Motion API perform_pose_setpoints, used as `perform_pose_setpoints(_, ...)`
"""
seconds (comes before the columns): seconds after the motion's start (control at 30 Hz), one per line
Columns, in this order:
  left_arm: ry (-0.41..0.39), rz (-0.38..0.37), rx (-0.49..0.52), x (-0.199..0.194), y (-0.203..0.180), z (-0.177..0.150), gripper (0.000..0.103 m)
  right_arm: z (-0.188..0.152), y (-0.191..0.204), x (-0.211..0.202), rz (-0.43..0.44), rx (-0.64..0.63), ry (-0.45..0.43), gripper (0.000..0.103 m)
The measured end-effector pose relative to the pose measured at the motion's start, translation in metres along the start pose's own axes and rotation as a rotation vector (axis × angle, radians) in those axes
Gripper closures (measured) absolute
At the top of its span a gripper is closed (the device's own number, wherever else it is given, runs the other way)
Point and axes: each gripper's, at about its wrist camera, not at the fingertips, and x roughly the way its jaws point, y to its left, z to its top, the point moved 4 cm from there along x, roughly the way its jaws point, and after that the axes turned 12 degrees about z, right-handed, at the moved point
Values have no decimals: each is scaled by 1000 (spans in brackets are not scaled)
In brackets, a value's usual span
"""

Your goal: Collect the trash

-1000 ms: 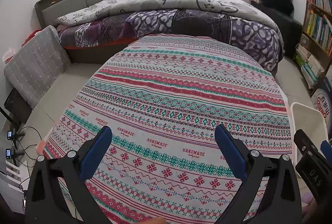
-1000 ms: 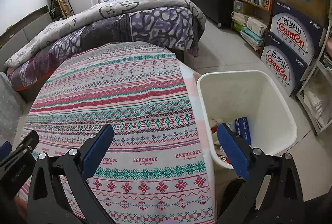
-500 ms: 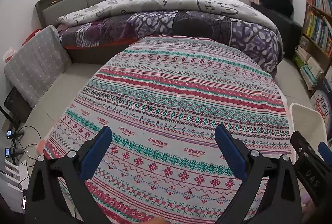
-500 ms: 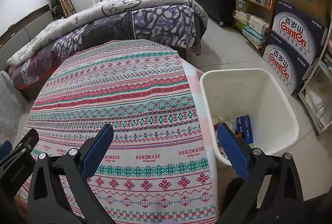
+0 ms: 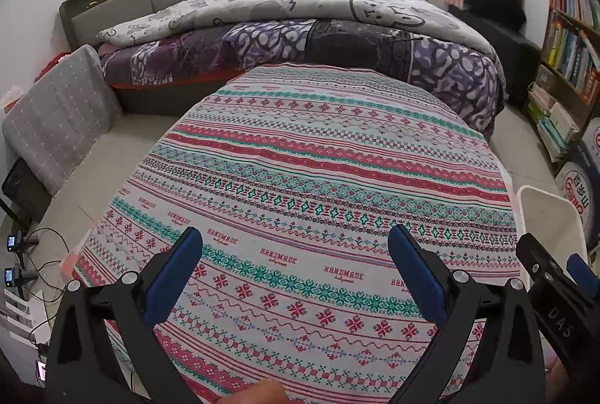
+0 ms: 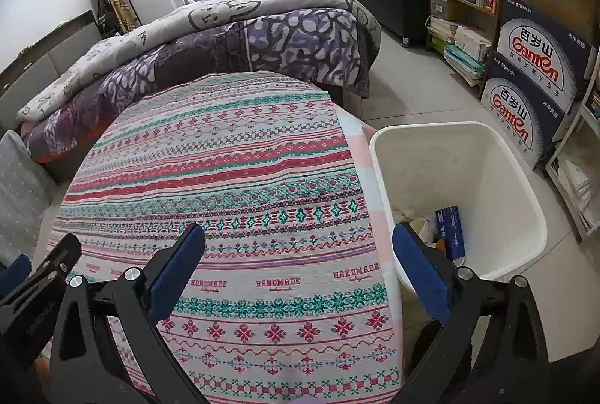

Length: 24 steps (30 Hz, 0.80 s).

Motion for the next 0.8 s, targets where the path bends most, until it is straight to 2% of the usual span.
perform_pose_setpoints(0.8, -2, 15, -1, 0, -1, -1, 7, -3, 2, 2, 9, 3, 8, 7)
